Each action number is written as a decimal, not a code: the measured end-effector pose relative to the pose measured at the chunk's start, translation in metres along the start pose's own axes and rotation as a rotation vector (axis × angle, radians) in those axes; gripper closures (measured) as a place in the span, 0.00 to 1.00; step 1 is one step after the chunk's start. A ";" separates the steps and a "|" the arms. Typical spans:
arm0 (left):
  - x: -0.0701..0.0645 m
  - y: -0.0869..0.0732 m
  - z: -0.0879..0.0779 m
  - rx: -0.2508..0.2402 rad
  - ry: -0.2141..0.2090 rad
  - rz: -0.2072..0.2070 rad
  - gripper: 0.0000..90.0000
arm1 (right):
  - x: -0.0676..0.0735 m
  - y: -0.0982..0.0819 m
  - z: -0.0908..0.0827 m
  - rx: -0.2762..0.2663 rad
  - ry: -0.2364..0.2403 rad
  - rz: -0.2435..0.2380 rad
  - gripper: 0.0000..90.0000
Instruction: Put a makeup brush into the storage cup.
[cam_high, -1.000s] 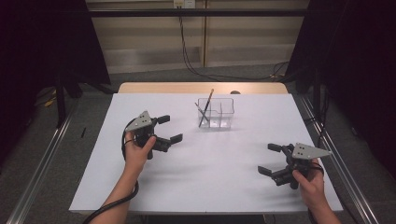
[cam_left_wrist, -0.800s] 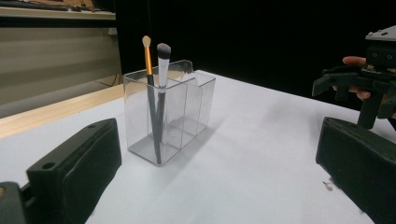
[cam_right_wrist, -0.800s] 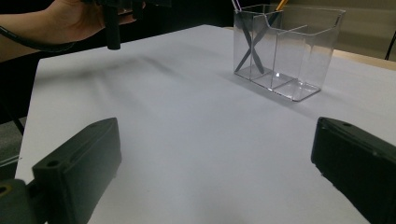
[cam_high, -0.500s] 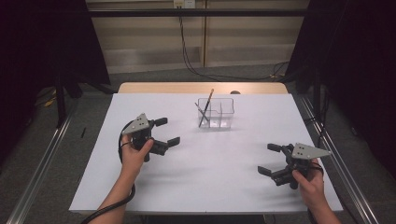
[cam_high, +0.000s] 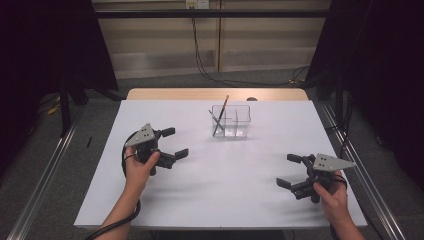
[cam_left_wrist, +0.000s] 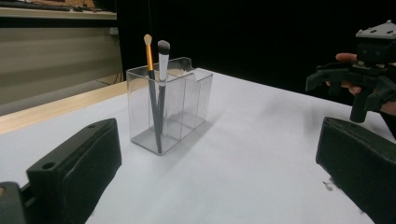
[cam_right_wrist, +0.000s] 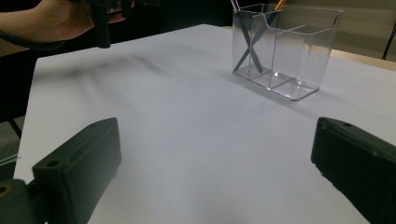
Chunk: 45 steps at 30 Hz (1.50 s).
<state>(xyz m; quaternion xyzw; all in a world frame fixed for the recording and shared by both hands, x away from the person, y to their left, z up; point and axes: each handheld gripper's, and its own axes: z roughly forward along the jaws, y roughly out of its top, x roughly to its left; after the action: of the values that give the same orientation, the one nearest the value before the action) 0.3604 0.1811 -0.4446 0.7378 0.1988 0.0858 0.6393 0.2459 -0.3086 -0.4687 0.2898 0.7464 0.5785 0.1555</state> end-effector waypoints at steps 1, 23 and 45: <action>-0.001 0.000 -0.001 0.002 0.001 0.004 0.00 | 0.000 0.000 0.000 -0.001 0.000 -0.001 0.01; -0.003 -0.003 -0.020 0.006 0.008 0.011 0.00 | 0.002 -0.001 -0.004 0.004 -0.010 0.000 0.01; -0.004 -0.010 -0.042 0.031 0.033 0.018 0.00 | 0.002 0.000 -0.005 -0.002 -0.017 -0.005 0.01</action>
<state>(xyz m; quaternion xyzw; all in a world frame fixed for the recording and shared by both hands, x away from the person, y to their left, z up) 0.3383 0.2188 -0.4469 0.7478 0.2040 0.1006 0.6238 0.2410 -0.3113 -0.4673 0.2928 0.7451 0.5764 0.1638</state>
